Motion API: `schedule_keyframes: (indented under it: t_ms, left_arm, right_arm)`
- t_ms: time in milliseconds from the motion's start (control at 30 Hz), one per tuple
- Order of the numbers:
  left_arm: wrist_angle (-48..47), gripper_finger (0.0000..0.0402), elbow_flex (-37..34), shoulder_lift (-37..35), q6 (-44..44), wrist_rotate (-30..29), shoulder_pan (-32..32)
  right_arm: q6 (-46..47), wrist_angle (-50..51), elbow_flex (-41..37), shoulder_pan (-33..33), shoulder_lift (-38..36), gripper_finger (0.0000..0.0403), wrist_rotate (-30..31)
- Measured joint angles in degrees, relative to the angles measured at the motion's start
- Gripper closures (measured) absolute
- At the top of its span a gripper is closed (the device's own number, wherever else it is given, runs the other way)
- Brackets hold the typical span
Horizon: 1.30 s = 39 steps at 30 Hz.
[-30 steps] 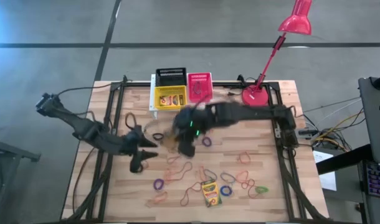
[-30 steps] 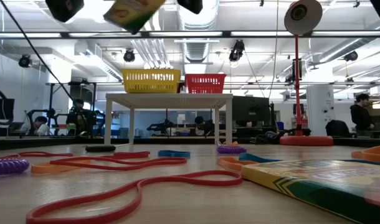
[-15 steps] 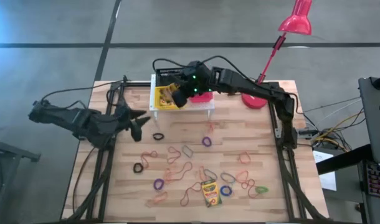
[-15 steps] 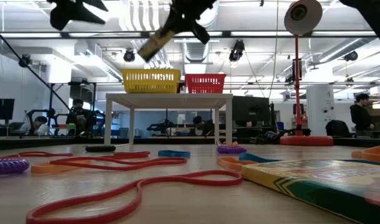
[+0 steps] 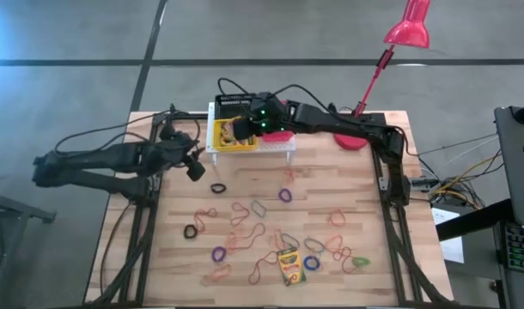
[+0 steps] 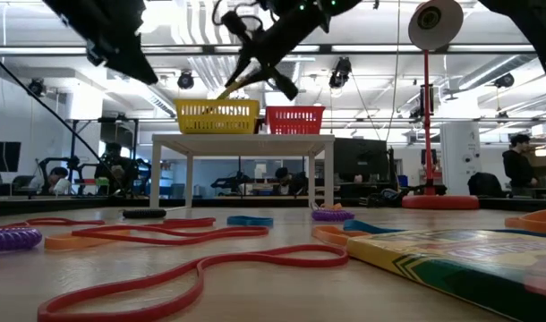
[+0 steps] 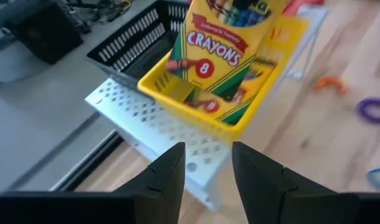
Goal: Pick & Place Office Desk Supplies
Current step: Put the yellow crayon box into the yellow basket on the shelf
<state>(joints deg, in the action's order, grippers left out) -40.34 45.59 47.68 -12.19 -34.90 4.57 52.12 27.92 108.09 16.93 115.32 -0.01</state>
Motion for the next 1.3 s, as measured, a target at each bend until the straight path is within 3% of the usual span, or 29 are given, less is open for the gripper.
schedule_keyframes:
  t_ms: [367,700,900,1300]
  left_arm:
    - [3.3,0.0268,-3.9,0.3,5.4,0.9,0.6]
    - [3.5,0.0268,-3.9,0.3,7.9,3.5,0.6]
    - [3.5,0.0269,-3.9,0.3,7.9,4.9,0.6]
    - [3.5,0.0268,-3.9,0.3,7.7,6.5,0.6]
  right_arm:
    - [9.6,-4.9,-4.7,0.0,0.1,0.0363,0.0]
    - [9.8,-5.9,-4.3,0.0,0.1,0.0273,2.1]
    - [7.0,-9.4,-4.3,0.0,0.0,0.0228,0.1]
    - [4.4,-5.9,-4.3,0.2,-0.1,0.0231,-3.1]
